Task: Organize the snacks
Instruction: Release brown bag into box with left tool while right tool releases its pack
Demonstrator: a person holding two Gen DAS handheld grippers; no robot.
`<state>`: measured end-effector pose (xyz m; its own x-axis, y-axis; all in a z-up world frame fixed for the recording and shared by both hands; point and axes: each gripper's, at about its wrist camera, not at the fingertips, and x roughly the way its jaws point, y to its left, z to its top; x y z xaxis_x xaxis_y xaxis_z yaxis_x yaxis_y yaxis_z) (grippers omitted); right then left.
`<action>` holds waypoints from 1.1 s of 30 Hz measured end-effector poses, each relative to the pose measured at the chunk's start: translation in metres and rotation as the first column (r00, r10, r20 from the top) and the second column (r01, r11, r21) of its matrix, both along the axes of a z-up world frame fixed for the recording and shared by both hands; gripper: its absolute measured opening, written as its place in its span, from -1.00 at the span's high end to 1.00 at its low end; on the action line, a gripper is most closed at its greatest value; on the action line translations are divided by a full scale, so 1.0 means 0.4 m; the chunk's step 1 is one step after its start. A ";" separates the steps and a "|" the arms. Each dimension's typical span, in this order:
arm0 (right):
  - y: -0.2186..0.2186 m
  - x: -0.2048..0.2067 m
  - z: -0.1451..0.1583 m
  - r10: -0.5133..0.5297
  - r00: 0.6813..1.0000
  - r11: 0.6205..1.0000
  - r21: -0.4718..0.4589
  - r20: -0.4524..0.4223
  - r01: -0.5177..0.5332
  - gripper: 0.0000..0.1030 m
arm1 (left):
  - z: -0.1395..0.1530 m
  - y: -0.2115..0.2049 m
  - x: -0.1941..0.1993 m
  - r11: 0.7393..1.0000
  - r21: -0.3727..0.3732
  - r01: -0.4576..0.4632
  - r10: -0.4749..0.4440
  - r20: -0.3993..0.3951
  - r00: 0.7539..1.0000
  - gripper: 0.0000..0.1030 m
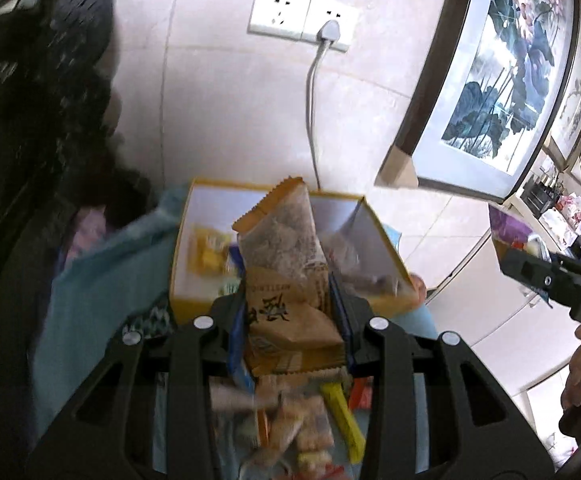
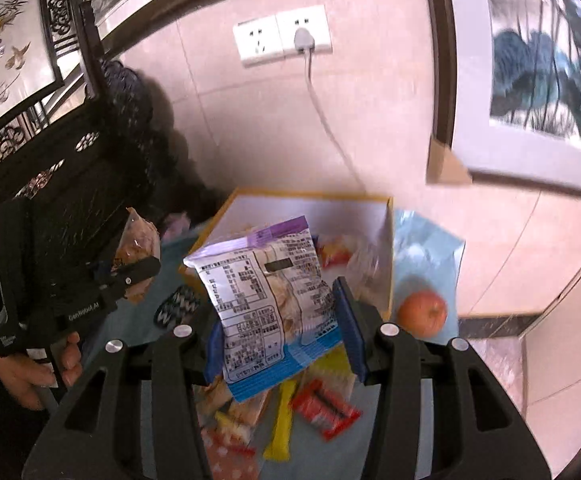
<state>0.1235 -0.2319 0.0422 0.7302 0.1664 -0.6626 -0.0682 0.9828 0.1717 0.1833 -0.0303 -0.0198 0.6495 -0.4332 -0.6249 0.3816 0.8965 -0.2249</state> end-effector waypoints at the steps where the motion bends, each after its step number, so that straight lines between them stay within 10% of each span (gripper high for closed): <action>1: -0.006 0.027 0.009 -0.002 1.000 1.000 -0.003 0.004 0.002 0.05 | 0.011 -0.010 0.021 1.000 0.001 0.001 -0.001 0.003 1.000 0.28; 11: -0.016 0.255 -0.001 -0.017 1.000 0.999 -0.052 -0.020 0.016 0.02 | 0.017 -0.101 0.218 0.998 0.055 -0.006 0.006 0.005 1.000 0.24; 14: -0.023 0.331 -0.043 -0.067 0.993 0.991 -0.124 -0.096 0.055 -0.21 | -0.022 -0.117 0.272 0.992 0.118 -0.042 0.044 -0.011 0.999 -0.50; 16: -0.028 0.345 -0.060 -0.080 0.991 0.987 -0.147 -0.110 0.064 -0.23 | -0.031 -0.108 0.282 0.990 0.123 -0.074 0.074 0.000 0.997 -0.56; 33: 0.030 0.094 -0.225 0.042 0.973 0.992 -0.105 -0.227 -0.067 -0.31 | -0.194 0.073 0.086 0.985 0.102 -0.138 0.149 -0.111 0.983 -0.65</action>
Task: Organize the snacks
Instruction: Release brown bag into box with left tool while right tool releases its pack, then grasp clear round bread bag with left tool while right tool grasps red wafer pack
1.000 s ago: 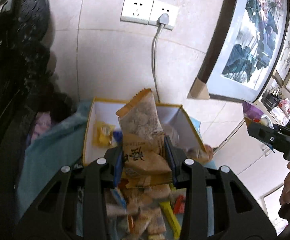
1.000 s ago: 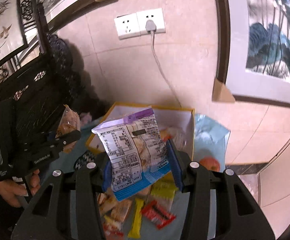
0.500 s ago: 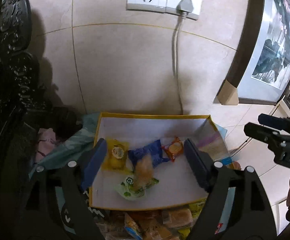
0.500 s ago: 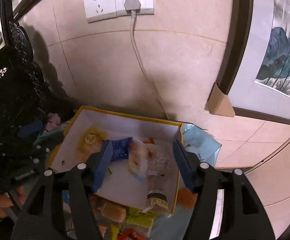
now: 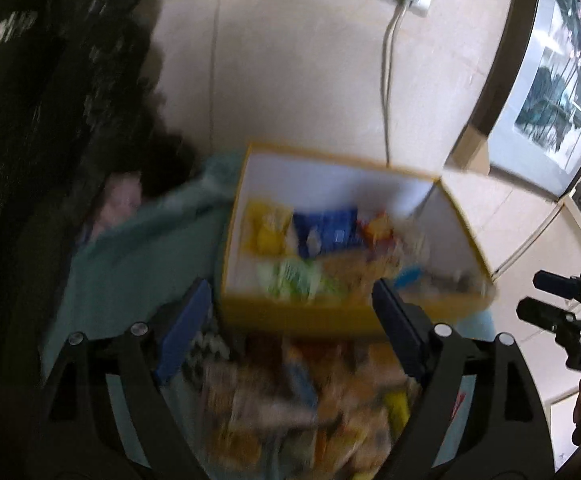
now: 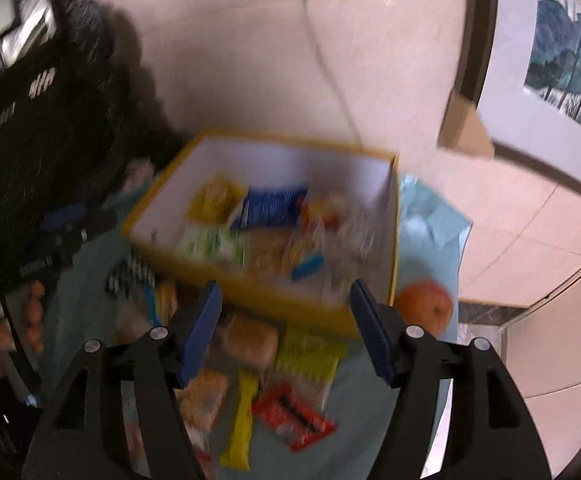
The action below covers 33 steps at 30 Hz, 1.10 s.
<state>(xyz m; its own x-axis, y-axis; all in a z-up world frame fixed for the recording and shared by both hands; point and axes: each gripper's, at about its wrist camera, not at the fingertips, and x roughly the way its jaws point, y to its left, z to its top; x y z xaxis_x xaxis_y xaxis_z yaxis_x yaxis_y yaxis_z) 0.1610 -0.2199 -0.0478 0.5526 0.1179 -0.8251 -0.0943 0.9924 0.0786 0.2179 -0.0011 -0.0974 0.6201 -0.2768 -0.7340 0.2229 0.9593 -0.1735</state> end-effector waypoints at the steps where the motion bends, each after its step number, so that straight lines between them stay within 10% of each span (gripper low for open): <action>1: 0.007 -0.028 -0.032 0.007 1.000 1.000 -0.001 -0.024 -0.007 -0.31 | -0.029 0.017 -0.022 1.000 0.004 -0.005 0.005 -0.021 1.000 -0.65; 12: 0.031 -0.187 -0.321 -0.005 0.974 0.988 -0.153 -0.227 -0.031 -0.32 | -0.344 0.143 -0.215 0.978 0.210 0.013 0.033 -0.216 0.976 -0.64; 28: 0.052 -0.129 -0.430 0.023 0.955 0.966 -0.241 -0.295 -0.097 -0.31 | -0.396 0.068 -0.168 0.941 0.317 0.116 -0.045 -0.220 0.974 -0.66; 33: 0.032 -0.131 -0.416 0.013 0.954 0.996 -0.081 -0.299 -0.039 0.28 | -0.384 0.076 -0.166 0.956 0.269 0.117 -0.059 -0.214 0.975 -0.08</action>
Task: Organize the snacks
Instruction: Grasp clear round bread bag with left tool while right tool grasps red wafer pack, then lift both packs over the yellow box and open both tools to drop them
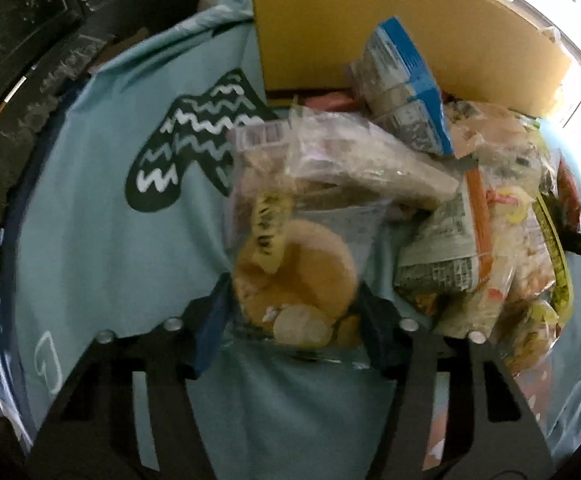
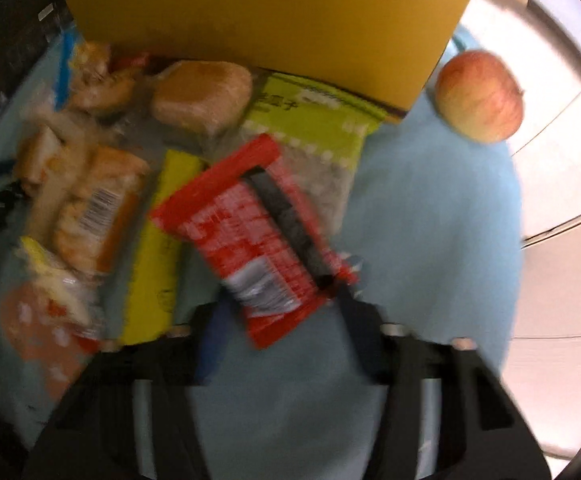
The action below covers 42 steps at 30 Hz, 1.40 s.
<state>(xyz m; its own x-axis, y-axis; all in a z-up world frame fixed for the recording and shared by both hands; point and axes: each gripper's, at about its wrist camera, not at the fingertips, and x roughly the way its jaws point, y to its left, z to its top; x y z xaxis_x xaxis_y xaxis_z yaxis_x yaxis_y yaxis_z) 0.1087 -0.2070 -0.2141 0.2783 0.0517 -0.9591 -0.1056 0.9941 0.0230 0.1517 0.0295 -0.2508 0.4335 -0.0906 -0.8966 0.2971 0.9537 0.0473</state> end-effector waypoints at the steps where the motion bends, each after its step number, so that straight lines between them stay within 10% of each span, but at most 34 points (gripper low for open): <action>1: 0.004 -0.004 0.007 0.006 1.000 1.000 0.020 0.002 -0.006 0.34 | 0.004 0.006 -0.002 1.000 -0.016 -0.009 0.009 0.005 1.000 -0.08; 12: 0.030 -0.065 0.103 0.016 0.999 0.991 0.133 0.031 -0.020 0.60 | 0.063 0.045 -0.063 0.992 -0.122 -0.043 0.046 0.029 0.999 -0.06; 16: 0.031 -0.061 0.093 0.041 0.998 0.999 0.033 0.041 -0.042 -0.18 | 0.060 0.050 -0.084 0.991 -0.126 -0.046 0.047 0.002 0.999 -0.06; 23: 0.060 0.003 0.029 0.110 0.994 0.990 -0.095 0.020 -0.108 -0.18 | 0.067 0.053 -0.099 0.991 -0.126 -0.047 0.047 0.001 0.999 -0.06; 31: 0.038 0.034 -0.005 0.022 0.999 0.999 0.049 -0.035 -0.021 0.11 | 0.079 0.054 -0.114 0.990 -0.134 -0.039 0.040 0.005 0.999 -0.06; 42: -0.033 -0.074 0.182 -0.061 0.993 0.973 0.228 0.102 0.036 0.12 | 0.174 0.032 -0.123 0.975 -0.221 -0.009 0.026 0.072 0.997 -0.06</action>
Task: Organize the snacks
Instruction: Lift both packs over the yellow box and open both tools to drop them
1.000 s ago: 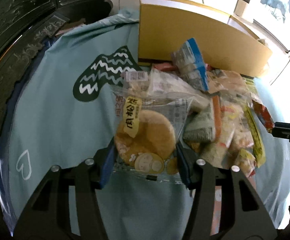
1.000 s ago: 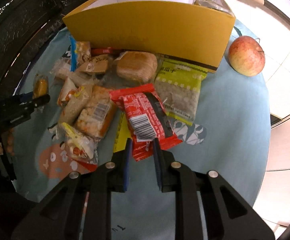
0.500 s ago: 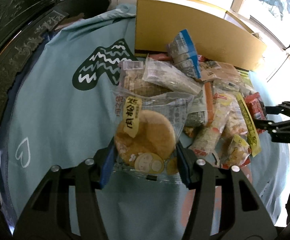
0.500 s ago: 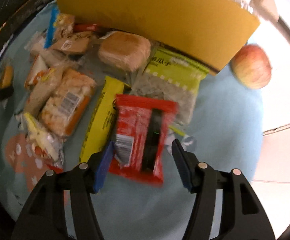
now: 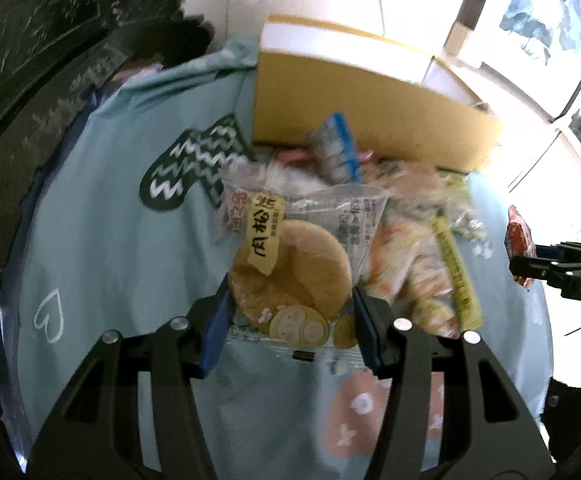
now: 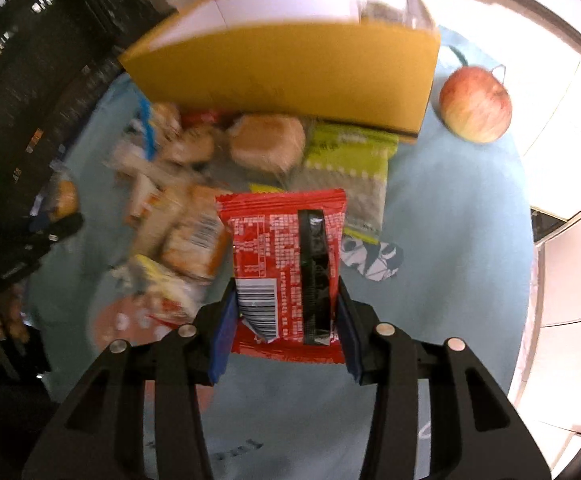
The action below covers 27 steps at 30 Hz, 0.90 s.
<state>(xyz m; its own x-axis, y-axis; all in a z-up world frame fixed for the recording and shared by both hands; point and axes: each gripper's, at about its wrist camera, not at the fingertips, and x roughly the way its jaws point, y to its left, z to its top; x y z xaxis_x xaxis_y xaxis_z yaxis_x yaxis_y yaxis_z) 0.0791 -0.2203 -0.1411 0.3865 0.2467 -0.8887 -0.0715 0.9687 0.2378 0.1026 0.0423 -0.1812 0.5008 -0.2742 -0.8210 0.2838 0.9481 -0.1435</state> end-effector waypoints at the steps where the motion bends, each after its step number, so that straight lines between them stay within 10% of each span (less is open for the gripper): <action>1: -0.002 -0.013 0.016 -0.004 1.000 1.000 0.008 0.016 0.004 0.12 | 0.013 -0.007 0.000 1.000 -0.007 0.007 -0.007 0.010 1.000 -0.06; 27: -0.065 0.190 0.508 -0.097 0.905 0.995 0.018 0.413 0.099 0.12 | 0.476 -0.198 0.229 0.988 -0.125 0.089 -0.045 0.318 0.947 -0.07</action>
